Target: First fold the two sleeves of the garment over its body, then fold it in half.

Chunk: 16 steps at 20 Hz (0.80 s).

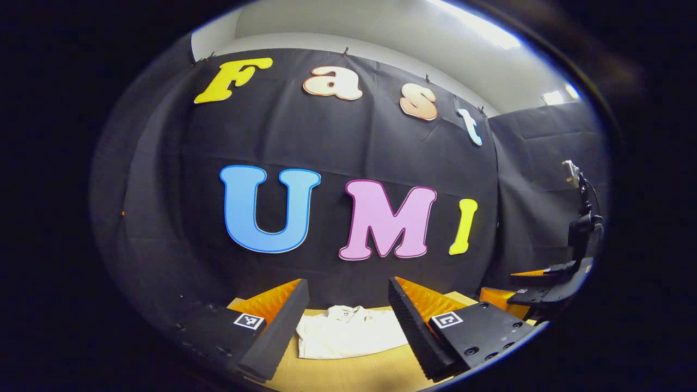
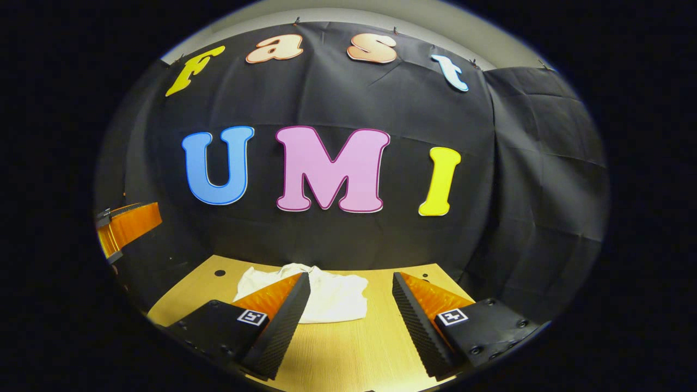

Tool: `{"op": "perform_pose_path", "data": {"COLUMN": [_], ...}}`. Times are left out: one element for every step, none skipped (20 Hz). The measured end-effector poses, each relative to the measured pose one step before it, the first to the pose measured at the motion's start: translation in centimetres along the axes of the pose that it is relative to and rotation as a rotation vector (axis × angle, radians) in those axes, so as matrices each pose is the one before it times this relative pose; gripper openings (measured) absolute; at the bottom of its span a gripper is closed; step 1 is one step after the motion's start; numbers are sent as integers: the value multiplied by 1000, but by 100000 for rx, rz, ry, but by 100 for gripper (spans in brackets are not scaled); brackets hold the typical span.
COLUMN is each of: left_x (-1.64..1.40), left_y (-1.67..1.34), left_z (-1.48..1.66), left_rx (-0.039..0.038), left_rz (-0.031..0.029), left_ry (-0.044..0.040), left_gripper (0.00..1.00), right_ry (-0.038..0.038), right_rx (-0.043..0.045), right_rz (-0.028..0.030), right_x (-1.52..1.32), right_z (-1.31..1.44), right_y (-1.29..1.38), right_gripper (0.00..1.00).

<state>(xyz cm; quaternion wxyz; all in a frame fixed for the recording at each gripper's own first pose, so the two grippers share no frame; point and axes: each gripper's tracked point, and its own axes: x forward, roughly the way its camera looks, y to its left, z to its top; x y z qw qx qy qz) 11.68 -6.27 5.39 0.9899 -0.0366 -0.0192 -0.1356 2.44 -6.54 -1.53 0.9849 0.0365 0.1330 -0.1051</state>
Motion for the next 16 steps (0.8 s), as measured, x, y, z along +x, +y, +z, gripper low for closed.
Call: {"op": "perform_pose_path", "data": {"left_x": [-573, -745, -879, -998, -706, -685, -965, -1115, -854, -907, -667, -711, -519, -442, -402, -191], "left_y": [514, 658, 561, 590, 607, 395, 176, 128, -239, -252, -69, 358, 269, 136, 57, -97], "left_z": [400, 214, 182, 122, 343, -219, -393, -168, 176, -38, -163, -672, -549, -161, 178, 91], "left_rx": [-833, -849, -924, -112, 508, 438, 303, -525, -856, -586, 252, 819, 1352, 1558, 1488, 1112], "left_rz": [2548, 3005, 2510, 2554, 3025, 1928, 1241, 167, -1060, -1104, -541, 328, 806, 198, -47, 124], "left_ry": [575, 846, 215, -1768, -3752, -949, -395, -1618, -1303, -999, 331, 1765, 1917, 534, -1085, -605], "left_gripper": [96, 96, 96, 96, 97, 97, 96, 96, 96, 96, 96, 96, 96, 96, 96, 96], "right_ry": [-1495, -1610, -1689, -2959, -3612, -1714, -617, -449, -1, 585, -1540, -1575, -1599, 139, 237, 541], "right_rx": [89, -64, -279, -766, -456, 613, 1328, 1415, 1367, 1285, -23, -486, -1221, -722, -152, 563], "right_rz": [639, 1035, 474, 202, 1254, 1635, 1160, 956, 1013, 1052, 125, 124, -983, -1022, 30, 195], "right_x": [-864, -979, -1086, -738, -401, -289, -584, -305, -338, -407, -431, -435, -482, -317, -426, -122], "right_z": [772, 759, 679, 778, 706, 323, -55, 40, 81, 865, 234, 31, -107, -604, -520, -196], "right_y": [50, -68, 56, -90, 328, 530, 442, 302, 381, 1449, 66, 73, -298, -241, 178, 50], "right_gripper": [97, 96, 97, 97, 97, 96, 93, 96, 96, 96, 96, 96, 96, 96, 96, 97]}}
